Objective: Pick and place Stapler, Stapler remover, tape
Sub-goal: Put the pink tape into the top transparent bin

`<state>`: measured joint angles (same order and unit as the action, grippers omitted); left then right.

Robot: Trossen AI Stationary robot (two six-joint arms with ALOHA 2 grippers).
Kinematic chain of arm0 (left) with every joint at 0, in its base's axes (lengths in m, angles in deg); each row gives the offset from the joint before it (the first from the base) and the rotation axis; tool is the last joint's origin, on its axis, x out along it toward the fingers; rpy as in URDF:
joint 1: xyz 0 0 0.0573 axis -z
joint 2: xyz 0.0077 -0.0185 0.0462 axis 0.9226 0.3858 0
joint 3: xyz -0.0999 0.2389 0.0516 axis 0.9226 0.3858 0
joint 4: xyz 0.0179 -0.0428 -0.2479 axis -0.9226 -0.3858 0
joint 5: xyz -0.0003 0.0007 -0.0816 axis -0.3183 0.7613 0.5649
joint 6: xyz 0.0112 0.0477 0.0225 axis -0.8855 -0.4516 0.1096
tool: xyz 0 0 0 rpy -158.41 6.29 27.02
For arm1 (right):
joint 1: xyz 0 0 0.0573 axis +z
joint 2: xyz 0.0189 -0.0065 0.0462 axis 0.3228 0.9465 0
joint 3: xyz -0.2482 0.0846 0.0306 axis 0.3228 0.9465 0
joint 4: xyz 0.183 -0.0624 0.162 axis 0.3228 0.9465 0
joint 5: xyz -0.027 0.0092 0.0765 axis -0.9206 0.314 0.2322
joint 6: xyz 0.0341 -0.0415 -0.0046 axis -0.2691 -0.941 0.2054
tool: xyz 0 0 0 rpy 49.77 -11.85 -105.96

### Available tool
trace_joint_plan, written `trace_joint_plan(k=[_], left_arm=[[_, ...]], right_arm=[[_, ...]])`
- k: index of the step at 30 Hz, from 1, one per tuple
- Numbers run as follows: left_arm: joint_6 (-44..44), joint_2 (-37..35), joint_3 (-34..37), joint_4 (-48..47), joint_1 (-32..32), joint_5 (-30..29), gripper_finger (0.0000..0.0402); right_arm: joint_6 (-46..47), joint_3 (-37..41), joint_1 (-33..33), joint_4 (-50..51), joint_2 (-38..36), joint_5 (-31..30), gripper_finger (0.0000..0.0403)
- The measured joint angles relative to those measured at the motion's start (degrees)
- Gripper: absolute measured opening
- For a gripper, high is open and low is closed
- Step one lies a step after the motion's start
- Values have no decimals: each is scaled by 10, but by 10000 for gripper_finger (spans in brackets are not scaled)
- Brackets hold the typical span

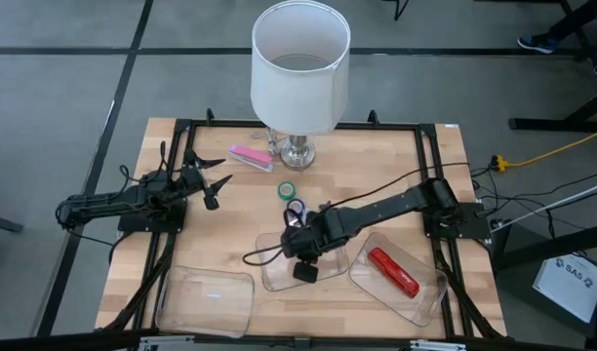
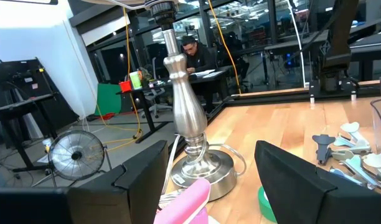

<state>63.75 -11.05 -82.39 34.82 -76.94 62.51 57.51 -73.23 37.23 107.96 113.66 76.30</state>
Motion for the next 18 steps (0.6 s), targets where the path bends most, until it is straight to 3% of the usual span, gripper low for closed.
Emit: trace_joint_plan(k=[10,18], left_arm=[[0,0,0,0,0,0,239],[0,0,0,0,0,0,239]], right_arm=[[51,83,-7,-10,0,-24,44],[96,100,-21,-11,0,-24,105]])
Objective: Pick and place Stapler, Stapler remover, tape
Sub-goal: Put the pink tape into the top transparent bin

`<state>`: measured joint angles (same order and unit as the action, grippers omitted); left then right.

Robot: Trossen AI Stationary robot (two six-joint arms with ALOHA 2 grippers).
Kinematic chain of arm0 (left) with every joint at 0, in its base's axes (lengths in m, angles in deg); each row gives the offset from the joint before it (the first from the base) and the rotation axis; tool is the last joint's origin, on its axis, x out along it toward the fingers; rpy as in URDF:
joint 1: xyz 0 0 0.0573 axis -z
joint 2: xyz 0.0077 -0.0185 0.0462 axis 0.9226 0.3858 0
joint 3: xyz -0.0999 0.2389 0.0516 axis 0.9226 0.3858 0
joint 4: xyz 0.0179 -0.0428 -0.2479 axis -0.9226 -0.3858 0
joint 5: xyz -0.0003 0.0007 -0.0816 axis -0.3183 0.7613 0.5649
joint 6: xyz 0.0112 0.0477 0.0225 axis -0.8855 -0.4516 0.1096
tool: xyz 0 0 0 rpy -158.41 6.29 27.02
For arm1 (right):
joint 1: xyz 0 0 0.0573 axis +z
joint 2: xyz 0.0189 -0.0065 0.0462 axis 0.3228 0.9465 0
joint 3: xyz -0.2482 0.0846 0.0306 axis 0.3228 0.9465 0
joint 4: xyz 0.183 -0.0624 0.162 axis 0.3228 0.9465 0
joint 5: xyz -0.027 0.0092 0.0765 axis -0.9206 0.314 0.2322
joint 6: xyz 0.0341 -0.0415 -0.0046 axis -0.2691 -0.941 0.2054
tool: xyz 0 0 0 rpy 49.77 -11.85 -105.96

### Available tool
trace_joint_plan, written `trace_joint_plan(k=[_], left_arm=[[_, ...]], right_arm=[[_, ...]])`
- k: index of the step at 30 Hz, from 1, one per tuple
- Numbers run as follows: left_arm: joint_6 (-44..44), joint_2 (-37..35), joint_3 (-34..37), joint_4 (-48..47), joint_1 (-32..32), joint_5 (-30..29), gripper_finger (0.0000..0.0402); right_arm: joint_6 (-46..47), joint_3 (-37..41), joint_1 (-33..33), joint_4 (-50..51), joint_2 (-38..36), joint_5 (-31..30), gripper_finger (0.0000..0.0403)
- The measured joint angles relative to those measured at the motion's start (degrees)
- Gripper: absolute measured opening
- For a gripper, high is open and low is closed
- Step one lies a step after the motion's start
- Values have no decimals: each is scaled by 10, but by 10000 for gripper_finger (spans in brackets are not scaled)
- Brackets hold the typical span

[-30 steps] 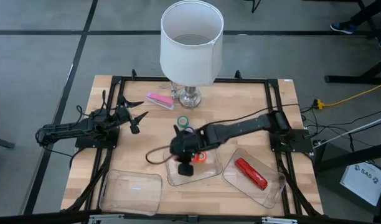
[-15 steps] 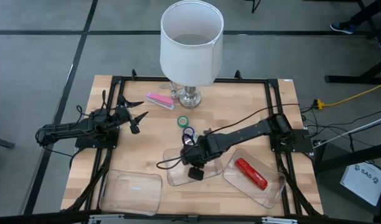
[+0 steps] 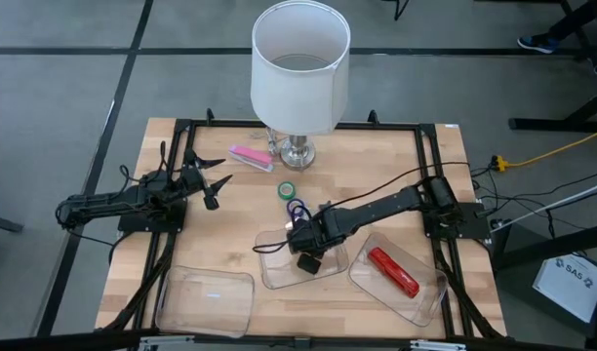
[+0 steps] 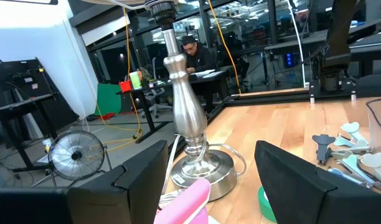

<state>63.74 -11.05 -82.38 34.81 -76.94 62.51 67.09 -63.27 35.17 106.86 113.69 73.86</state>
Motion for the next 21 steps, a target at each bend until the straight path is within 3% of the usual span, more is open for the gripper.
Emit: trace_joint_plan(k=[8,13,21], left_arm=[[0,0,0,0,0,0,239],[0,0,0,0,0,0,239],[0,0,0,0,0,0,239]], right_arm=[[54,0,-16,2,0,3,111],[57,-2,-24,1,0,52,112],[8,-80,-24,24,0,51,112]])
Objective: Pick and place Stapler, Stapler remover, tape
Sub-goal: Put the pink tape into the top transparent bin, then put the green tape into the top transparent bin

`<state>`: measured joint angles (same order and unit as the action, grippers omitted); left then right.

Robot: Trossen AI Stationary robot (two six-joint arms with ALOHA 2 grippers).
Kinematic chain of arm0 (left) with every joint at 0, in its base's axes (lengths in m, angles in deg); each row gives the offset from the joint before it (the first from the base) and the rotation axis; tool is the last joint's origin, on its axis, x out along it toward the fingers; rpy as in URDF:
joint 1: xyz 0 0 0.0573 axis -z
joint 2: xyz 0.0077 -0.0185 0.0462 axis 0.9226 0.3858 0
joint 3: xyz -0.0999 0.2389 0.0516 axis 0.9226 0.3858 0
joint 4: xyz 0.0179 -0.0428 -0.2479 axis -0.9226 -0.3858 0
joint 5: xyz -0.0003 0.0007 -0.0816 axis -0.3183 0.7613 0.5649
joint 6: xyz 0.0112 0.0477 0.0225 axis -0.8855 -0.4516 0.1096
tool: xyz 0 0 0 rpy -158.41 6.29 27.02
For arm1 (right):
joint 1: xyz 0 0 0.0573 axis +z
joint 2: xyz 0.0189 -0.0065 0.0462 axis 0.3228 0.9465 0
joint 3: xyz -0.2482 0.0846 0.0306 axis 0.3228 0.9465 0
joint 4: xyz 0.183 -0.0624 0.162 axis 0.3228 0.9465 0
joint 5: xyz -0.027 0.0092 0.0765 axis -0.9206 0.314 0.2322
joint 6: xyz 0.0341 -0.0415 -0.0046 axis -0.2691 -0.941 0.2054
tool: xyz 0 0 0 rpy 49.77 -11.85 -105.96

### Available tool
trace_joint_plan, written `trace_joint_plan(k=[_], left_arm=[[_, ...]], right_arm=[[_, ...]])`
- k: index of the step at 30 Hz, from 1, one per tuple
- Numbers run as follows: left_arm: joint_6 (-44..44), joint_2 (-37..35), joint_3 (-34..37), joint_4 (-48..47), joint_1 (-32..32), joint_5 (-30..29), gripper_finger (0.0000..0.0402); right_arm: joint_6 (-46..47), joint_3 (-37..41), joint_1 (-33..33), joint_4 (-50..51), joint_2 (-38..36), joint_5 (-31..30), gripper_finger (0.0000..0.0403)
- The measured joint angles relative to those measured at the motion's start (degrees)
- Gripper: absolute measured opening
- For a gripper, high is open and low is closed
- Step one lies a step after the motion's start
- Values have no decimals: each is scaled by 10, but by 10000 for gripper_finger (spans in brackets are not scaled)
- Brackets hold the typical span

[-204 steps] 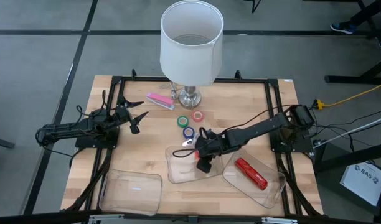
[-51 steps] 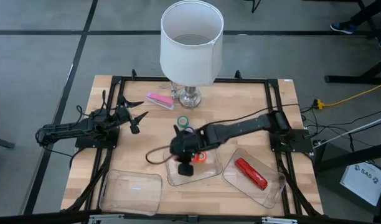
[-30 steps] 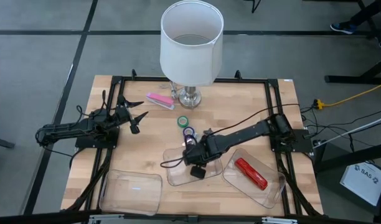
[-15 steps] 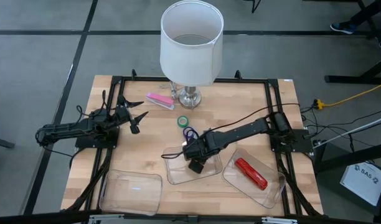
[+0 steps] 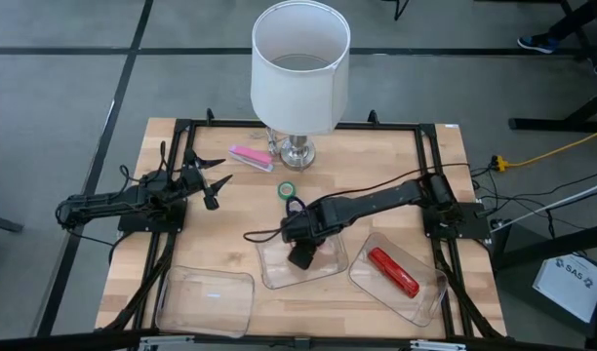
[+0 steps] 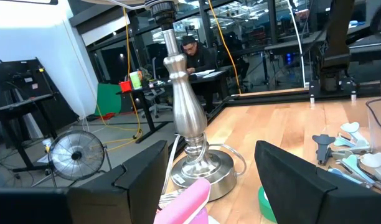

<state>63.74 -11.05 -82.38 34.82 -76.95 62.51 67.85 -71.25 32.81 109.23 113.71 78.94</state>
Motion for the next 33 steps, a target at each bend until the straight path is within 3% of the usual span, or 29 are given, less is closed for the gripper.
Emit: trace_joint_plan(k=[10,14,26,33], left_arm=[[0,0,0,0,0,0,239],[0,0,0,0,0,0,239],[0,0,0,0,0,0,239],[0,0,0,0,0,0,239]], right_arm=[[-161,-77,-9,-32,0,-152,113],[-200,-77,-31,-52,0,-155,113],[-195,-76,-115,-85,7,-166,113],[-225,-76,-137,-103,54,-161,113]])
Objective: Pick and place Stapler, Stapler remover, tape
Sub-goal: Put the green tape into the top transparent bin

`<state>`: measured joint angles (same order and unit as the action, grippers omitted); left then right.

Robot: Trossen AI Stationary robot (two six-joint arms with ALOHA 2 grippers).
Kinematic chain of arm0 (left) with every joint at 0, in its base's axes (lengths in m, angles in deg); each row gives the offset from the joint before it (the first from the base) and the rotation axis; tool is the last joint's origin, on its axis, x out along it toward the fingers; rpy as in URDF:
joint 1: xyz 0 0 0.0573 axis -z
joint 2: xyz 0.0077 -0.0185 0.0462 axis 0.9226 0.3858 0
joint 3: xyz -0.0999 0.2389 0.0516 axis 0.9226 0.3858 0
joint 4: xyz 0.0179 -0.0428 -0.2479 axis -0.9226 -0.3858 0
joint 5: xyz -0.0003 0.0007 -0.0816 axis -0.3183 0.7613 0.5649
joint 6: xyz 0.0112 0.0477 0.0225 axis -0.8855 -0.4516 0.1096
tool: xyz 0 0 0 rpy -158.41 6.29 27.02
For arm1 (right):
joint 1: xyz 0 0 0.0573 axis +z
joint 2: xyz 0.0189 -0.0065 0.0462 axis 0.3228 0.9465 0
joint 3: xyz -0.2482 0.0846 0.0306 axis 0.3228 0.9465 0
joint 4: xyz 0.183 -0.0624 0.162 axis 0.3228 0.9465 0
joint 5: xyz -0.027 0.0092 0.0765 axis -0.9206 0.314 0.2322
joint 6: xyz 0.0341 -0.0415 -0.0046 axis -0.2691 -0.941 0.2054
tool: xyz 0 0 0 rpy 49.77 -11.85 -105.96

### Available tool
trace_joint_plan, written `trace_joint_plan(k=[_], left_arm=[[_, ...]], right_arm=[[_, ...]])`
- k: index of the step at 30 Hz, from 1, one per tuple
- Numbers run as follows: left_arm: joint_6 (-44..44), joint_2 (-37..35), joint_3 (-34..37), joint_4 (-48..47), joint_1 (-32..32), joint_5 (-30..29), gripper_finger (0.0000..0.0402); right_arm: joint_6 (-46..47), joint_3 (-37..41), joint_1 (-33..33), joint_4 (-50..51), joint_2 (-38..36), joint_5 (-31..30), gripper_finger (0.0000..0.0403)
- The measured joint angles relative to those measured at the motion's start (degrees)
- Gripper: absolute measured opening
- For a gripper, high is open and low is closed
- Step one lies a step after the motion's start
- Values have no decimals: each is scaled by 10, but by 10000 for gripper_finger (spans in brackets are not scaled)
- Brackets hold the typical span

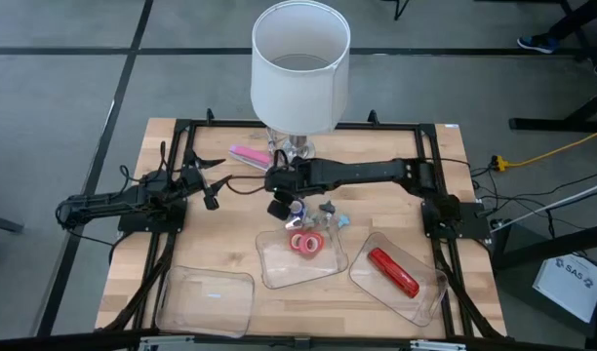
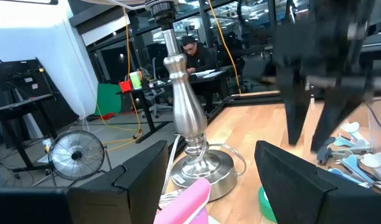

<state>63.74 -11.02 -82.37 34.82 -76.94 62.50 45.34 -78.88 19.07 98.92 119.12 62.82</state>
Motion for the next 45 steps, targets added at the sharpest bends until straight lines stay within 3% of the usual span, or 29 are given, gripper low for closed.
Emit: trace_joint_plan(k=[7,12,19,25,31,40,45], left_arm=[[0,0,0,0,0,0,239],[0,0,0,0,0,0,239],[0,0,0,0,0,0,239],[0,0,0,0,0,0,239],[0,0,0,0,0,0,239],[0,0,0,0,0,1,239],[0,0,0,0,0,0,239]], right_arm=[[-17,0,-16,-5,65,7,113],[-39,0,-36,-14,103,69,113],[-40,-3,-57,-20,129,112,111],[-44,-5,-57,-22,128,115,56],[-61,-62,-58,35,135,116,40],[-107,-227,-31,181,134,117,40],[-133,-219,-4,174,101,121,40]])
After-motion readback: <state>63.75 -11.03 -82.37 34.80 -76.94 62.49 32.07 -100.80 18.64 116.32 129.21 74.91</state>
